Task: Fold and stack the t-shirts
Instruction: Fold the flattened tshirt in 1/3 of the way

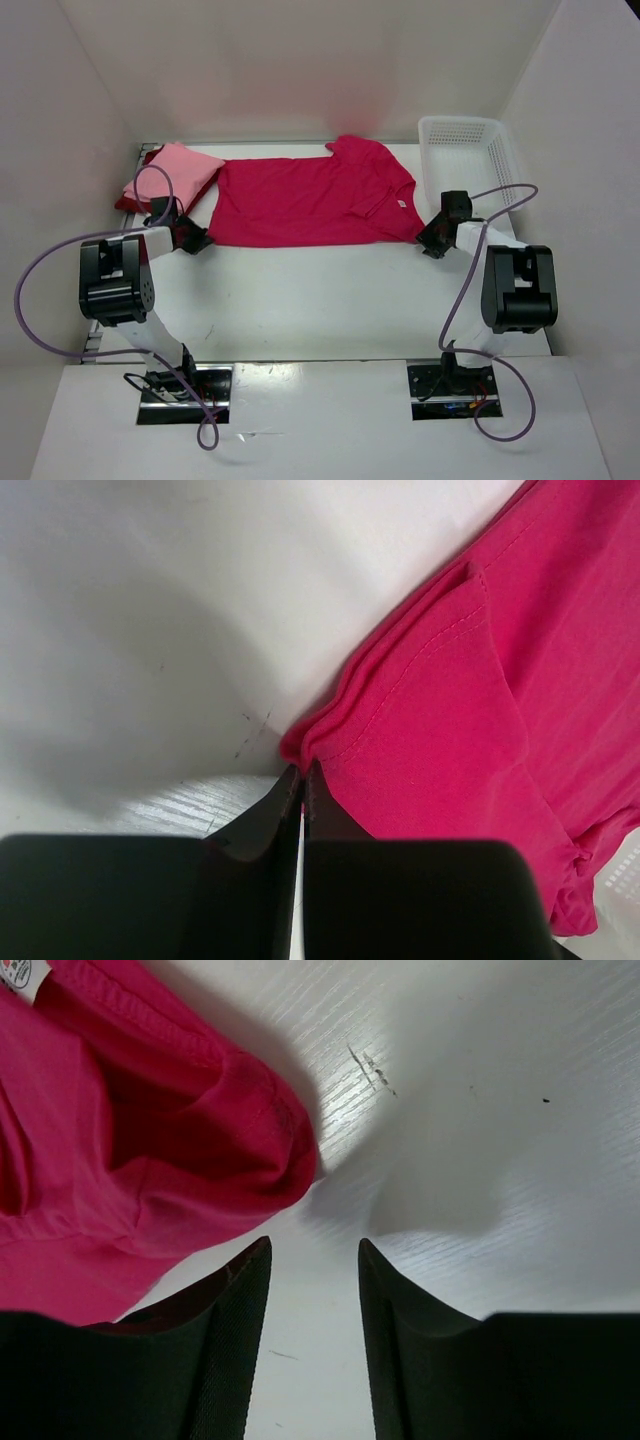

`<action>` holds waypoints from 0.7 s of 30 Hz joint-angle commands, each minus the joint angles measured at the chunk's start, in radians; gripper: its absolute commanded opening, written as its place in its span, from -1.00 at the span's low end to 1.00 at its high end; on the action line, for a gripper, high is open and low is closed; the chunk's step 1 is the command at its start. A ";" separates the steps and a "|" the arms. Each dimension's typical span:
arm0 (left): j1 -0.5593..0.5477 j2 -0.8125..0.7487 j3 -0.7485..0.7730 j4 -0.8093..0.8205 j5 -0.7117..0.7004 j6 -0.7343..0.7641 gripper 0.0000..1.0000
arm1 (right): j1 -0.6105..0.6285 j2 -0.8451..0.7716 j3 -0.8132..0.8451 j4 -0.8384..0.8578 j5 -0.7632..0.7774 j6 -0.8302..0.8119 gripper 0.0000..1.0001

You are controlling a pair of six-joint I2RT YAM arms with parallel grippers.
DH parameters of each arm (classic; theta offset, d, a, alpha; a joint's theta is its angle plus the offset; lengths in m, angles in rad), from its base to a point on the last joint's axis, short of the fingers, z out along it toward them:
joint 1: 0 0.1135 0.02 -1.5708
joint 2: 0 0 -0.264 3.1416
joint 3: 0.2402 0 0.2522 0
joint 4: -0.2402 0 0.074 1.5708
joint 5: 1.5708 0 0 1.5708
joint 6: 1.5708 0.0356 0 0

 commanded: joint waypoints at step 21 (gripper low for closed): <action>-0.001 -0.074 0.001 -0.095 -0.012 0.101 -1.00 | 0.085 0.022 0.017 0.080 0.186 0.158 -0.99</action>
